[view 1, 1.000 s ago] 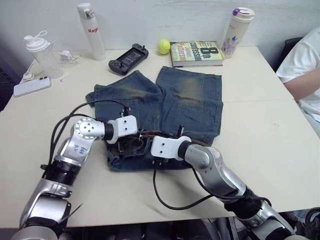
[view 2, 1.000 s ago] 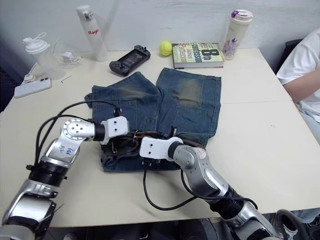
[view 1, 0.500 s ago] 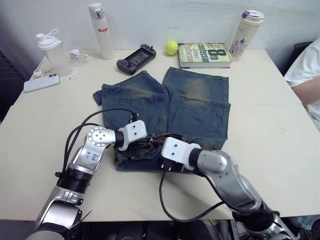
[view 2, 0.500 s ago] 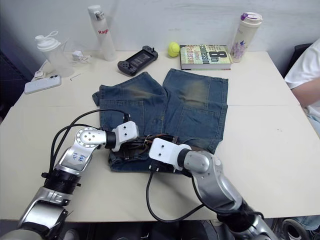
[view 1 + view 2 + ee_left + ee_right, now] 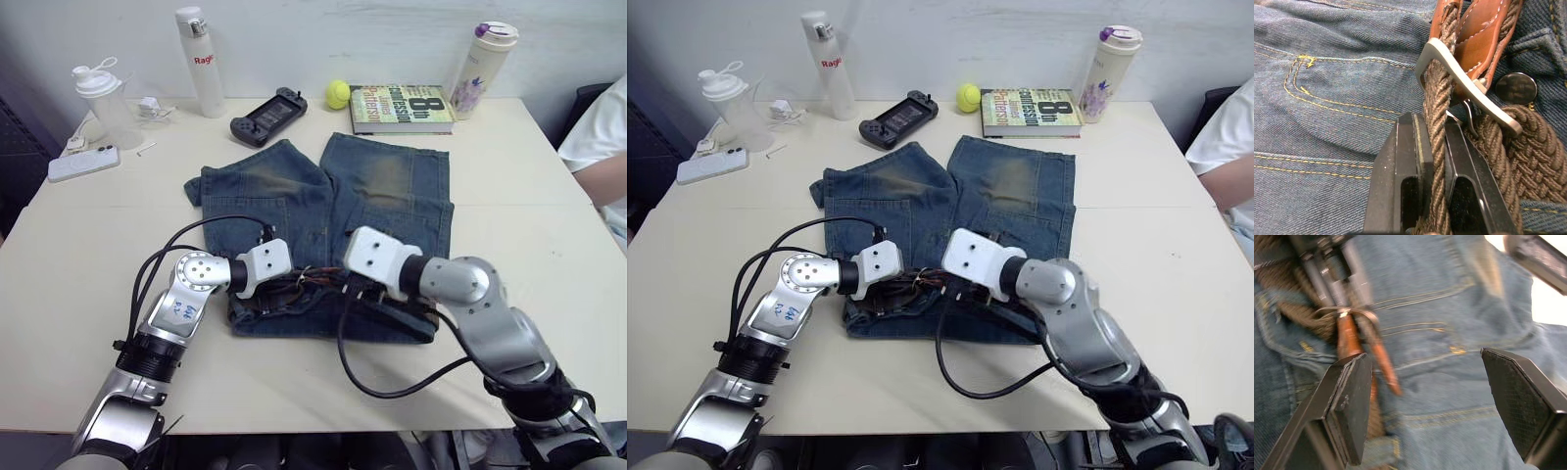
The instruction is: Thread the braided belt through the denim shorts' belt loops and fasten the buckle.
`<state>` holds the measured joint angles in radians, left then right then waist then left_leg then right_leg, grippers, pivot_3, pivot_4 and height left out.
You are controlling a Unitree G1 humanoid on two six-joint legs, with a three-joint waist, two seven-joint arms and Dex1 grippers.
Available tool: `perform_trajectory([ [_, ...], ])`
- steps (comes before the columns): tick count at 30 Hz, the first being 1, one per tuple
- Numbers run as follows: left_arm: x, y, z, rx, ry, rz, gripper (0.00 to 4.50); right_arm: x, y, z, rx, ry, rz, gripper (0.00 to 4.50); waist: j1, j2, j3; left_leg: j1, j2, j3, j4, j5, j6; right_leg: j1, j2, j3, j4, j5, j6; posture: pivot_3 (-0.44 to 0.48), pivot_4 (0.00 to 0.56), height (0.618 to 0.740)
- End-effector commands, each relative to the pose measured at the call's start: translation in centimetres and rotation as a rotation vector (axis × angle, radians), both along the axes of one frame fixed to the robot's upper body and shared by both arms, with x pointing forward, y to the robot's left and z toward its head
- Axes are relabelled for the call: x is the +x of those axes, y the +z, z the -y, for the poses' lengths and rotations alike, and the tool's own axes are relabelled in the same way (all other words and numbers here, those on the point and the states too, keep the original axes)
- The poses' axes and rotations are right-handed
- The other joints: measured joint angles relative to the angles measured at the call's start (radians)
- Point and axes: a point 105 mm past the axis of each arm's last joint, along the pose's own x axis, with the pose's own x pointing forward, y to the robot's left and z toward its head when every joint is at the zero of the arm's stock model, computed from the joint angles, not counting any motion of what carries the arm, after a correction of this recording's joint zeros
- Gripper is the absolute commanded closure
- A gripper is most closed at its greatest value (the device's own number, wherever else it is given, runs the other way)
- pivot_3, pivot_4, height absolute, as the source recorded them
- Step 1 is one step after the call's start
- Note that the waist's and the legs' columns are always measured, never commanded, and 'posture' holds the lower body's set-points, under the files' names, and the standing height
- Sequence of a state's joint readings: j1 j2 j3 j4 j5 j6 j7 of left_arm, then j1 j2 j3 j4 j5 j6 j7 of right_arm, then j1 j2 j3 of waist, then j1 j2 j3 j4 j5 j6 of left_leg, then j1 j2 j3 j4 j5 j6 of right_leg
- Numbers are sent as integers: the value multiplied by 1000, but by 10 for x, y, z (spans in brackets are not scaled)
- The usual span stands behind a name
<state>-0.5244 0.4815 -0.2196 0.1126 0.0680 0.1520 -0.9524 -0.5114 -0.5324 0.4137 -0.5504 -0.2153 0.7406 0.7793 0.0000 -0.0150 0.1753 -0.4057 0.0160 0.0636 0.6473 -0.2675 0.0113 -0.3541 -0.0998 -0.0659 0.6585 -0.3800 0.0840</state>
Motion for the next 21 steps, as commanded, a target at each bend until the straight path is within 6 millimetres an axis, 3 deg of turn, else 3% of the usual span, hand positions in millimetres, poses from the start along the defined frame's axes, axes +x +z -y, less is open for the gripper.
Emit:
perform_trajectory([
  [1, -9, -8, 11, 9, -46, -18, 4500, 6, 2, -3, -39, -3, 95, 698, -1, 0, 0, 0, 0, 0, 0, 0, 0, 0, 0, 0, 0, 0, 0, 0, 150, 740],
  [11, -11, -6, 9, 20, -45, -3, 4500, 8, -9, -13, -66, 8, 117, 698, -3, 0, 0, 0, 1, 0, 0, 0, -1, 0, 1, 0, 0, 0, 0, 0, 150, 740],
  [12, -11, -6, 9, 20, -46, -2, 4500, 8, -10, -13, -65, 9, 109, 1204, -3, 0, 0, 0, 1, 0, 0, 0, -1, 0, 1, 0, 0, 0, 0, 0, 150, 740],
  [13, -11, -6, 9, 20, -46, -1, 4500, 7, -11, -13, -61, 10, 96, 1434, -3, 0, 0, 0, 1, 0, 0, 0, -1, 0, 1, 0, 0, 0, 0, 0, 150, 740],
  [19, -11, -6, 9, 30, -50, 15, 4500, 3, -16, -10, -51, -2, 41, 4351, -1, 0, 0, 0, 1, 0, 0, 0, -1, 0, 1, 0, 0, 0, 0, 0, 150, 740],
  [21, -10, -5, 9, 31, -53, 23, 4500, 3, -16, -8, -49, -6, 31, 4442, -1, 0, 0, 0, 1, 0, 0, 0, -1, 0, 0, 0, 0, 0, 0, 0, 150, 740],
])
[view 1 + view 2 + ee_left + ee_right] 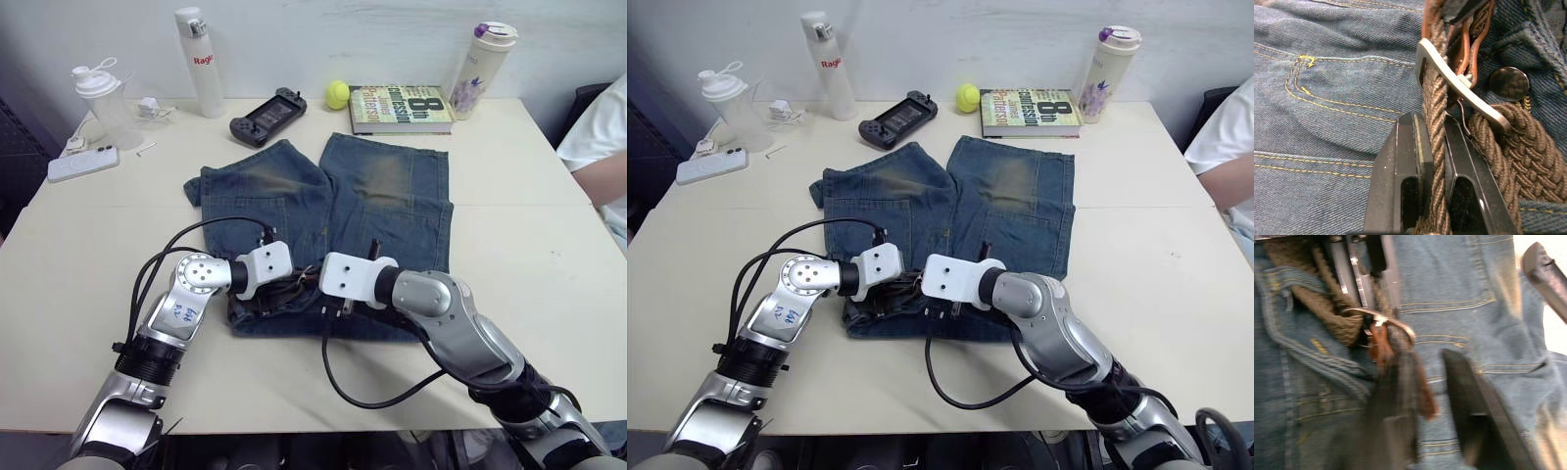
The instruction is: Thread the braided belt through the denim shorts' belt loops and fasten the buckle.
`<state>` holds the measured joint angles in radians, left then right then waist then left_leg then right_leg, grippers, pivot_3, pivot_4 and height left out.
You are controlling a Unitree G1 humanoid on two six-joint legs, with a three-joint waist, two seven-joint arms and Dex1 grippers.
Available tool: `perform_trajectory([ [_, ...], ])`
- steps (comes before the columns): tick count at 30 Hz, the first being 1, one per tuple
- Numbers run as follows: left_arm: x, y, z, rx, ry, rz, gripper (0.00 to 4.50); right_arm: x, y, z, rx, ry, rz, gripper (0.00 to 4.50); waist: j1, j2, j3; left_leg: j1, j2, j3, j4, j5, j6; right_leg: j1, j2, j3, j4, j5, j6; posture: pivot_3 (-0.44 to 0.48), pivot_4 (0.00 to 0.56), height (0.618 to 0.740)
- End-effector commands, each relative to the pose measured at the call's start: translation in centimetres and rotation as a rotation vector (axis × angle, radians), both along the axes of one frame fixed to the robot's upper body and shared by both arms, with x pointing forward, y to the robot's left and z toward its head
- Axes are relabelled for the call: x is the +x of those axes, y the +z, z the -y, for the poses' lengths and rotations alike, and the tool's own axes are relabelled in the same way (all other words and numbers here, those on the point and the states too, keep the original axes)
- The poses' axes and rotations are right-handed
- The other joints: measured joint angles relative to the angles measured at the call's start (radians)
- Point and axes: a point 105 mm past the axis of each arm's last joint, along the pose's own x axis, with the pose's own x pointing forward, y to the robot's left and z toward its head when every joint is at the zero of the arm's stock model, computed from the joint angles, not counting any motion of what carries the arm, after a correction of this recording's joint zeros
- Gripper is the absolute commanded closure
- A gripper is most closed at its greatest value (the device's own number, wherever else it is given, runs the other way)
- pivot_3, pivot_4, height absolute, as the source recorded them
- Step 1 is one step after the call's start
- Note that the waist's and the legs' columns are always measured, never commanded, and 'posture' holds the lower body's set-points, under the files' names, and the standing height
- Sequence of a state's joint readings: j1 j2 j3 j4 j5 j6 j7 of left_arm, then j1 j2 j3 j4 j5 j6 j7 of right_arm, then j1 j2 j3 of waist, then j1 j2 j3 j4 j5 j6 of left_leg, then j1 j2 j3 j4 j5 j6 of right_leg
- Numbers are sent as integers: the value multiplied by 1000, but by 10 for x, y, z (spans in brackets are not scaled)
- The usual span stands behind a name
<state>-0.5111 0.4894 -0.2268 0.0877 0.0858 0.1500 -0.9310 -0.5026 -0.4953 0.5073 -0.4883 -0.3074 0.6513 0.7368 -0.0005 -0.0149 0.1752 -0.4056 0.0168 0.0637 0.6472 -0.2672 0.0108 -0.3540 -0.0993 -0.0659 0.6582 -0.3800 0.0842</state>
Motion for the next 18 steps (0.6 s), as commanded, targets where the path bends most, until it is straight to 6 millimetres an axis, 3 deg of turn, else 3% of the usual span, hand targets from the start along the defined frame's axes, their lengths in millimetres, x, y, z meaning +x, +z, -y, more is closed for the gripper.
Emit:
perform_trajectory([
  [1, -9, -3, 10, 13, -68, 6, 4500, 2, 0, 9, 6, -44, -21, 4442, 0, 0, 0, 0, 0, 0, 0, 0, 0, 0, 0, 0, 0, 0, 0, 0, 150, 740],
  [7, -11, 3, 12, 5, -100, 63, 4500, -1, 0, 12, 14, -53, -27, 4442, 0, 0, 0, 0, 0, 0, 0, 0, 0, 0, 0, 0, 0, 0, 0, 0, 150, 740],
  [11, -10, 5, 9, -3, -83, 63, 4500, -2, 11, 19, 68, -77, -10, 4442, 1, 0, 0, 0, 0, 0, 0, 0, 0, 0, 0, 0, 0, 0, 0, 0, 150, 740],
  [15, -10, 4, 7, -2, -78, 59, 4500, -5, 24, 27, 98, -78, 20, 3332, 0, 0, 0, -1, 0, 0, 0, 0, 0, 0, 0, 0, -1, 0, 0, 0, 150, 740],
  [16, -10, 4, 7, -5, -78, 56, 4500, -5, 25, 28, 88, -75, 33, 2747, 0, 0, 0, -1, 0, 0, 0, 0, 0, 0, 0, 0, -1, 0, 0, 0, 150, 740],
  [18, -10, 4, 8, -10, -78, 54, 4500, -6, 24, 29, 82, -66, 32, 1984, -1, 0, 0, 0, 0, 0, 0, 0, 0, 0, 0, 0, -1, 0, 0, 0, 150, 740],
])
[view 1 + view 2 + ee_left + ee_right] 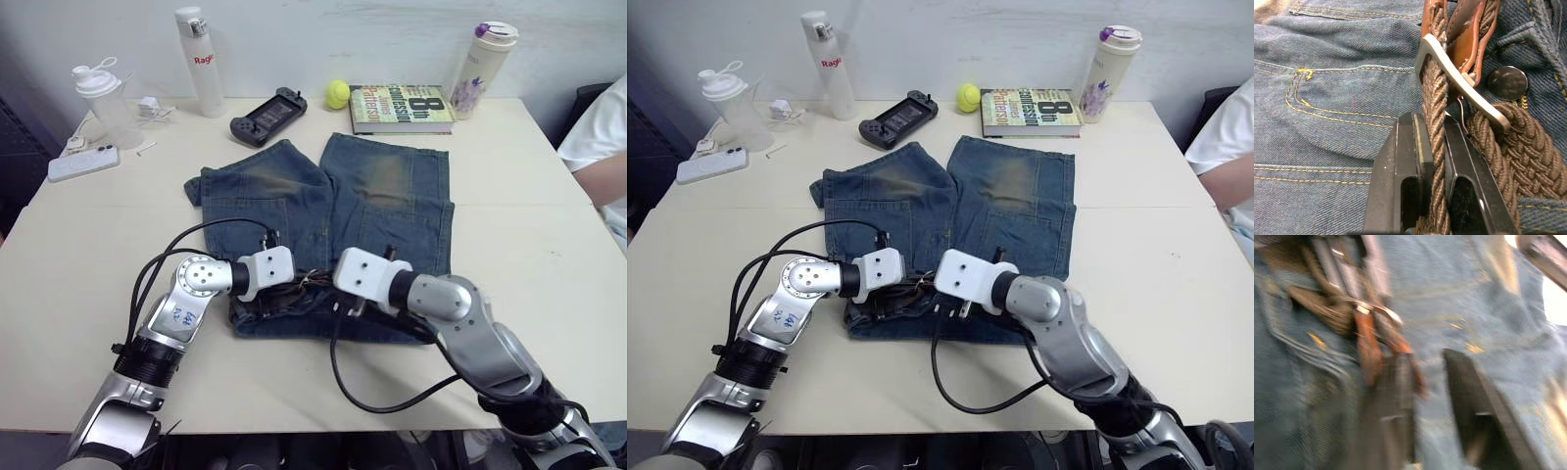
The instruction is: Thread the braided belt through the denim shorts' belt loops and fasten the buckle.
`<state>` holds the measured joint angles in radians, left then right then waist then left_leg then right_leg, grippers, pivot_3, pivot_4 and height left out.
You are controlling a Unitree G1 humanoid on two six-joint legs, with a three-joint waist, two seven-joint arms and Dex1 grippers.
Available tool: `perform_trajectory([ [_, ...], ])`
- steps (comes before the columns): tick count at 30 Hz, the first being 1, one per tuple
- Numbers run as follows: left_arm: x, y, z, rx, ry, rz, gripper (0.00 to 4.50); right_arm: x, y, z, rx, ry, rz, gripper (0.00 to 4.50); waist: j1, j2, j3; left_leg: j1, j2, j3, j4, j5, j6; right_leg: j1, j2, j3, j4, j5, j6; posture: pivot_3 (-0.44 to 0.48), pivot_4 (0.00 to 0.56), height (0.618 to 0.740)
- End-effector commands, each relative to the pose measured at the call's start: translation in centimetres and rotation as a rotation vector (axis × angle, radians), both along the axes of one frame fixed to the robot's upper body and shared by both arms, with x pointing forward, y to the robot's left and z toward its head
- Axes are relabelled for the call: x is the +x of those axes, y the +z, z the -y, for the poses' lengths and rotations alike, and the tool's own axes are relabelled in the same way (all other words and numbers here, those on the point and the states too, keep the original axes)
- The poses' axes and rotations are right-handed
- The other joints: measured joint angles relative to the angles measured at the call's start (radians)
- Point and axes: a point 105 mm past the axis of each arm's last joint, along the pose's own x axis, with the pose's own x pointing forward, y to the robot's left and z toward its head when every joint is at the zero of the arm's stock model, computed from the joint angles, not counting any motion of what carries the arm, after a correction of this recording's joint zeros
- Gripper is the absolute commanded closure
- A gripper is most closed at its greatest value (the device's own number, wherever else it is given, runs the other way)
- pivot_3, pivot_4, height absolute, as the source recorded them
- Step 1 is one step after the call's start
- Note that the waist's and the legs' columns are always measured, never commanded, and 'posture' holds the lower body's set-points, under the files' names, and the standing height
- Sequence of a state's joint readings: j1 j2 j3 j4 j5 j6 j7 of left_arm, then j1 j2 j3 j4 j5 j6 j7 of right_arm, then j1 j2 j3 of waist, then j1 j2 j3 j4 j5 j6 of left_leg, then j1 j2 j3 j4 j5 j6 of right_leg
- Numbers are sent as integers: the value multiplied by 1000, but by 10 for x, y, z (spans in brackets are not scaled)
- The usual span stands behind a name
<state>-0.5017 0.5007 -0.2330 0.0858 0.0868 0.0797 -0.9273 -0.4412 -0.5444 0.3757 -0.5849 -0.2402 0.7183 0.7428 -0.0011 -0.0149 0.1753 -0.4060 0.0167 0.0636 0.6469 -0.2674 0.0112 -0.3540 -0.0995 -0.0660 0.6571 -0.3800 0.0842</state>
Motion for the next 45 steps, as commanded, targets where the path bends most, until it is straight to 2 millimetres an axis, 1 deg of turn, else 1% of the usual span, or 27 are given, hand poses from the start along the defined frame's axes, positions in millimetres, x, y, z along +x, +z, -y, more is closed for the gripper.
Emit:
perform_trajectory([
  [1, -7, 2, 7, -17, -41, 4, 4500, -3, 10, 1, 10, 23, 45, 1546, -1, 0, 0, 0, 0, 0, 0, 0, 0, 0, 0, 0, 0, 0, 0, 0, 150, 740],
  [2, -7, 2, 7, -18, -41, 4, 4500, -2, 7, 3, -14, 25, 46, 1117, -1, 0, 0, 0, 0, 0, 0, 0, 0, 0, 0, 0, 0, 0, 0, 0, 150, 740],
  [5, -7, 3, 7, -19, -41, 7, 4500, 1, -1, 6, -54, 21, 49, 1117, 0, 0, 0, 0, 0, 0, 0, 0, 0, 0, 0, 0, 0, 0, 0, 0, 150, 740],
  [11, -6, 5, 7, -23, -39, 12, 4500, 4, -14, 0, -88, 33, 58, 1117, -1, 0, 0, 0, 0, 1, 0, 0, 0, 0, 0, 0, 0, 0, 0, 0, 150, 740],
  [16, -6, 5, 7, -24, -38, 12, 4500, 6, -17, -12, -91, 61, 68, 1117, -1, 0, 0, 0, 1, 1, 0, 0, 0, 0, 1, 0, 0, 0, 0, 0, 150, 740],
  [20, -6, 3, 5, -16, -28, 4, 4500, 4, -12, -17, -75, 73, 84, 1117, -1, 0, 0, 0, 1, 0, 0, 0, 0, 0, 1, 0, 0, 0, 0, 0, 150, 740],
  [23, -6, 3, 5, -17, -27, 1, 4500, 1, -11, -17, -87, 84, 99, 1918, -1, 0, 0, 0, 1, 0, 0, 0, 0, 0, 1, 0, 0, 0, 0, 0, 150, 740],
  [24, -6, 3, 5, -16, -26, 0, 4500, 0, -11, -16, -89, 86, 98, 2317, -1, 0, 0, 0, 1, 0, 0, 0, 0, 0, 1, 0, 0, 0, 0, 0, 150, 740],
  [28, -4, 2, 5, -12, -22, 0, 4500, -5, -12, -17, -96, 94, 96, 4309, 0, 0, 0, 0, 1, 0, 0, 0, 0, 0, 1, 0, 0, 0, 0, 0, 150, 740],
  [29, -4, 2, 5, -13, -22, 1, 4500, -6, -12, -17, -95, 95, 96, 4421, -1, 0, 0, 0, 1, 0, 0, 0, 0, 0, 1, 0, 0, 0, 0, 0, 150, 740],
  [35, -2, 7, 8, -30, -30, 33, 4500, -7, -18, -18, -105, 75, 87, 4421, 0, 0, 0, 0, 0, 0, 0, 0, 0, 0, 1, 0, 0, 0, 0, 0, 150, 740],
  [38, -2, 15, 7, -84, -26, 35, 3228, -8, -20, -18, -105, 69, 80, 4500, 0, 0, 0, 0, 0, 0, 0, 0, 0, 0, 1, 0, 0, 0, 0, 0, 150, 740],
  [39, -1, 19, 5, -105, -8, 38, 2991, -8, -21, -18, -104, 66, 78, 4500, 0, 0, 0, 0, 1, 0, 0, 0, 0, 0, 1, 0, 0, 0, 0, 0, 150, 740],
  [41, -2, 32, -2, -165, 26, 18, 2133, -9, -21, -18, -96, 59, 72, 4500, -1, 0, 0, 0, 1, 0, 0, 0, 0, 0, 1, 0, 0, 0, 0, 0, 150, 740],
  [43, -9, 50, -16, -276, 49, -58, 1283, -8, -20, -16, -86, 45, 72, 4500, -2, 0, 0, 0, 1, 0, 0, 0, 0, 0, 1, 0, 0, 0, 0, 0, 150, 740],
  [45, -17, 64, -30, -383, 65, -141, 1283, -8, -20, -13, -84, 32, 74, 4500, -6, 0, 0, 0, 1, 0, 0, 0, -1, 0, 1, 0, 0, 0, 0, 0, 150, 740],
])
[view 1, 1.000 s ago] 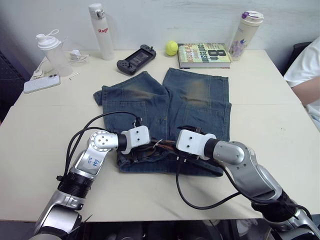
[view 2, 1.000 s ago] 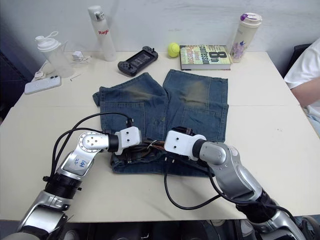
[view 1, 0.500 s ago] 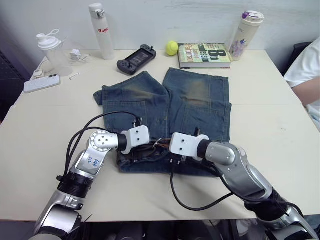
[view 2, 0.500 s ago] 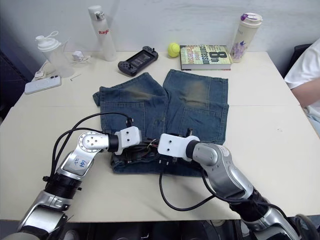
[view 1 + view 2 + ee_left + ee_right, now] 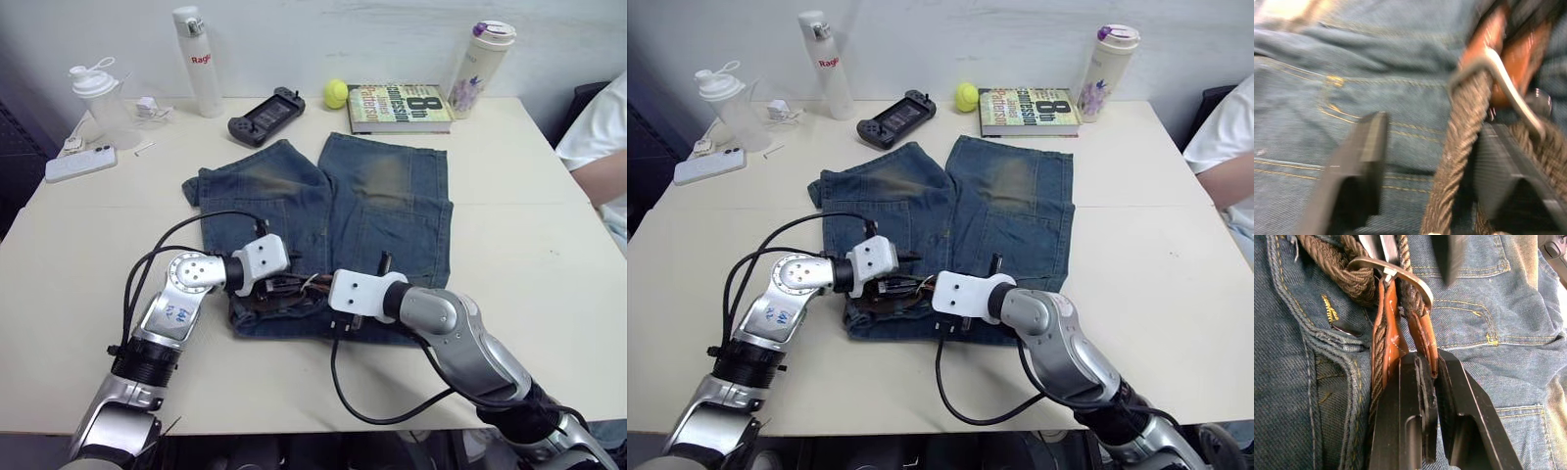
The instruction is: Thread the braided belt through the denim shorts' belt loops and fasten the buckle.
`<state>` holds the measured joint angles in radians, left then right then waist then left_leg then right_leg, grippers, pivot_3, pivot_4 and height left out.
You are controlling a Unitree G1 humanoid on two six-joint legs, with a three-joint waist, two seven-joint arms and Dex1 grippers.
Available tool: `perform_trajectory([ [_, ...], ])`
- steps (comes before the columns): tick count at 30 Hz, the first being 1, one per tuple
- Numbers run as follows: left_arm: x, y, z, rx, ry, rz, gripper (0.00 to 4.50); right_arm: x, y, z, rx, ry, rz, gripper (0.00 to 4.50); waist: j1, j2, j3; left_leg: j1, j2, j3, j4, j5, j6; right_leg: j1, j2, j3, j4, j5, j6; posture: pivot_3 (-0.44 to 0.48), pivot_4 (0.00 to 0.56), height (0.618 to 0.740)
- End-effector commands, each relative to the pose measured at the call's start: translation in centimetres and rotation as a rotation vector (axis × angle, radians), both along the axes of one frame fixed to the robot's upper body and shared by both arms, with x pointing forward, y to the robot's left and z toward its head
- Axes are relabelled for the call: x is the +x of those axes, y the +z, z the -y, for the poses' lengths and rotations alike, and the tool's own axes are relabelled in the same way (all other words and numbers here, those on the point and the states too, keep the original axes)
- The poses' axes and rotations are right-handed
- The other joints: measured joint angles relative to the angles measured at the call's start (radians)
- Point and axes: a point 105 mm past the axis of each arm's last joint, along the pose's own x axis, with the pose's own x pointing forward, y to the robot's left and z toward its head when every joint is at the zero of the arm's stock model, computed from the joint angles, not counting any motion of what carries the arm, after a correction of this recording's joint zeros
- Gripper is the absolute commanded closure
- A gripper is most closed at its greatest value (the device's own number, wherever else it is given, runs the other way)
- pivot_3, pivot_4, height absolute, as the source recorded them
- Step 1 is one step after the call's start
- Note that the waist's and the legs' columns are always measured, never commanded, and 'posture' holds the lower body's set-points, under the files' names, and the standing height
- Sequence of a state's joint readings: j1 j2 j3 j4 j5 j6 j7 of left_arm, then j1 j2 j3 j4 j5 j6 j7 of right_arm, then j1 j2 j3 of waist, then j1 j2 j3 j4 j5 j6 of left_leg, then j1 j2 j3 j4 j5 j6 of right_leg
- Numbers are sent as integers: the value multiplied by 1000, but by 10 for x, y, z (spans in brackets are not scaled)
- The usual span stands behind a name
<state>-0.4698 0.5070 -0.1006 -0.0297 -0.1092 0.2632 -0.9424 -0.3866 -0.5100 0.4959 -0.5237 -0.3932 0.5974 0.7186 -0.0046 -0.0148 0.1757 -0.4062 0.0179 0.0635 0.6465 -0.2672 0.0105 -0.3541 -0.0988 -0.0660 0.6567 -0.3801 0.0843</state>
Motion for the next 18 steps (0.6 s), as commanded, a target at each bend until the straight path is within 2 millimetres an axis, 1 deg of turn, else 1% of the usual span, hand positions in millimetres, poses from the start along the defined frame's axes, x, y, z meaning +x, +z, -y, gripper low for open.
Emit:
perform_trajectory([
  [1, -15, 37, -25, -192, 15, -84, 1283, -1, 11, 5, 25, -25, 41, 4500, -3, 0, 0, 0, 0, 0, 0, 0, 0, 0, 0, 0, 0, 0, 0, 0, 150, 740],
  [3, -20, 38, -38, -203, 37, -130, 1283, -2, 12, 7, 29, -31, 43, 4500, -3, 0, 0, 0, 1, 0, 0, 0, -1, 0, 1, 0, 0, 0, 0, 0, 150, 740],
  [5, -25, 34, -49, -219, 48, -180, 1283, -2, 12, 8, 32, -34, 43, 4500, -2, 0, 1, 0, 1, 0, 0, 1, -1, 0, 1, 0, 0, 0, 0, 0, 150, 740],
  [6, -27, 33, -53, -231, 44, -200, 1686, -2, 12, 8, 33, -35, 44, 4500, -2, 0, 1, 0, 1, 0, 0, 1, -2, 0, 1, 0, -1, 0, 0, 0, 150, 740],
  [7, -29, 32, -55, -240, 42, -212, 1812, -2, 12, 9, 33, -36, 44, 4500, -3, 0, 1, 0, 1, 0, 0, 1, -2, 0, 1, 0, -1, 0, 0, 0, 150, 740],
  [8, -30, 27, -56, -226, 38, -218, 2092, -2, 12, 9, 35, -37, 45, 4500, -3, 0, 1, 0, 1, 0, -1, 1, -2, 0, 1, 0, -1, 0, 0, 0, 150, 740],
  [9, -32, 22, -54, -212, 28, -228, 2337, -2, 12, 9, 34, -37, 46, 4500, -3, 0, 1, 0, 1, 0, -1, 1, -2, 0, 1, 0, -1, 0, 0, 0, 150, 740],
  [10, -34, 18, -53, -209, 22, -244, 2746, -2, 12, 9, 34, -37, 47, 4500, 0, 0, 1, 0, 1, 0, -1, 1, -2, 0, 1, 0, -1, 0, 0, 0, 150, 740],
  [11, -36, 12, -51, -195, 16, -262, 3059, -2, 12, 9, 34, -37, 50, 4500, 4, 0, 1, 0, 1, 0, -1, 1, -2, 0, 1, 0, -1, 0, 0, 0, 150, 740],
  [12, -39, 6, -49, -168, 5, -268, 3243, -2, 13, 9, 33, -37, 52, 4500, 4, 0, 1, 0, 0, -1, 0, 0, -2, 0, 0, 0, -1, 0, 0, 0, 150, 740],
  [13, -40, 0, -46, -150, -3, -275, 3720, -2, 13, 10, 32, -39, 55, 4500, 4, 0, 1, 0, 0, -1, 0, 0, -1, 0, 0, 0, -2, 0, 0, 0, 150, 740],
  [14, -42, -4, -42, -147, -16, -289, 3956, -2, 14, 11, 31, -42, 58, 4500, 2, 0, 1, 0, 0, -1, 0, 0, -1, 0, 0, 1, -2, 0, 0, 0, 150, 740],
  [15, -43, -8, -39, -140, -25, -303, 4469, -2, 15, 12, 30, -46, 63, 4500, 2, 0, 1, 0, 0, 0, -1, 0, -1, 0, 0, 1, -2, 0, 0, 0, 150, 740],
  [18, -45, -33, -41, -38, -18, -317, 4469, -2, 17, 16, 29, -57, 71, 4500, 1, 0, 1, 0, 0, 0, -1, 0, -1, 0, 0, 1, -2, 0, 0, 0, 150, 740],
])
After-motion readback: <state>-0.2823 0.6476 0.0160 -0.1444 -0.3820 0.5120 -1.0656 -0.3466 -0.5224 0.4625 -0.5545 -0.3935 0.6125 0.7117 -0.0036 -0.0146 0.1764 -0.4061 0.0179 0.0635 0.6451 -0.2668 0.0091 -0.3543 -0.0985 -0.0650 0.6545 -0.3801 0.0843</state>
